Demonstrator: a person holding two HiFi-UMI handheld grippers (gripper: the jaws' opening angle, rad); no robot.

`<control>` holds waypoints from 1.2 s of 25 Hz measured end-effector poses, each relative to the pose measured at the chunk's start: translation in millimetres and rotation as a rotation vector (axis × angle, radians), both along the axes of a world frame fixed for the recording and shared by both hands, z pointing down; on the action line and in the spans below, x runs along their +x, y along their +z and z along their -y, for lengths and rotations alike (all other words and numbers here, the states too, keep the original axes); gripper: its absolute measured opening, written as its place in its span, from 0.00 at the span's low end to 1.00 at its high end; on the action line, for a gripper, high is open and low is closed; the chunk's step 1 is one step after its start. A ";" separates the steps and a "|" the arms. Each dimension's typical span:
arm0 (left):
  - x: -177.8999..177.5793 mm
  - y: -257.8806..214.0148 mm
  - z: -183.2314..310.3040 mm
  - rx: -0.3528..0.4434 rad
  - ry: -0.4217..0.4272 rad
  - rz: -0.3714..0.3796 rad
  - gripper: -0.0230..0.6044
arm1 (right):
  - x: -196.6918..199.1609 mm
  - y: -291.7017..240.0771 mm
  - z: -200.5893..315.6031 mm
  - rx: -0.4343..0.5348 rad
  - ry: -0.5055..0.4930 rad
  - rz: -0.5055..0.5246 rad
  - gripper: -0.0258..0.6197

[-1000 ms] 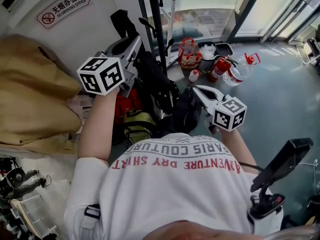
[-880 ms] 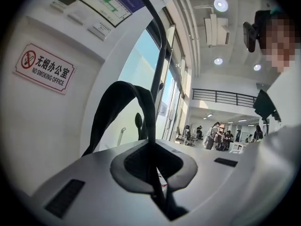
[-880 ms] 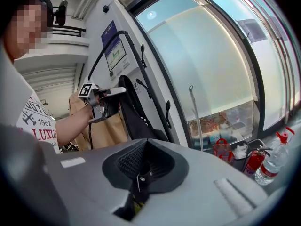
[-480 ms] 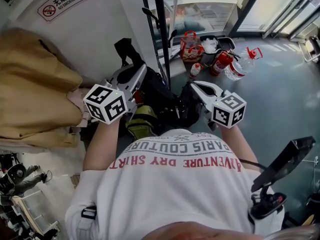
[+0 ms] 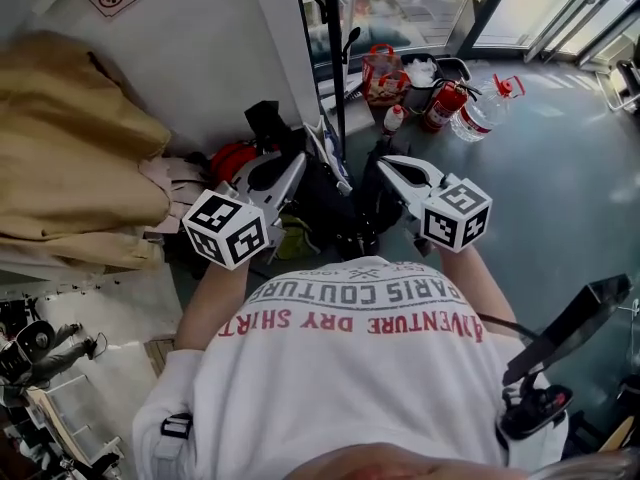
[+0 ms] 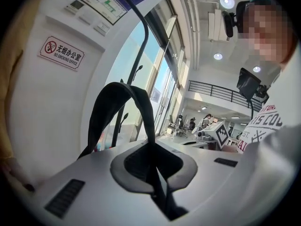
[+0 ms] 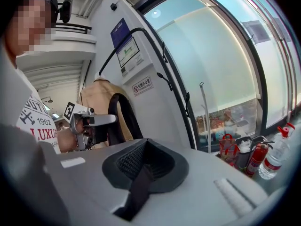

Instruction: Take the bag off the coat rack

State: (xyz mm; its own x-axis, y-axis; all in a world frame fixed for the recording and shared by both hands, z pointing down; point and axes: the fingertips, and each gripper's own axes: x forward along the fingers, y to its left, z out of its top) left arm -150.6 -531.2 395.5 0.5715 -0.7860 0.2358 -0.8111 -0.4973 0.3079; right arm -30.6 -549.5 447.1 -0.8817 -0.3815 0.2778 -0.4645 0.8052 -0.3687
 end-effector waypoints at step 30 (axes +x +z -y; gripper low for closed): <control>23.5 -1.8 -413.3 0.037 0.082 -0.056 0.05 | 21.7 -7.7 -402.4 0.069 0.055 -0.031 0.04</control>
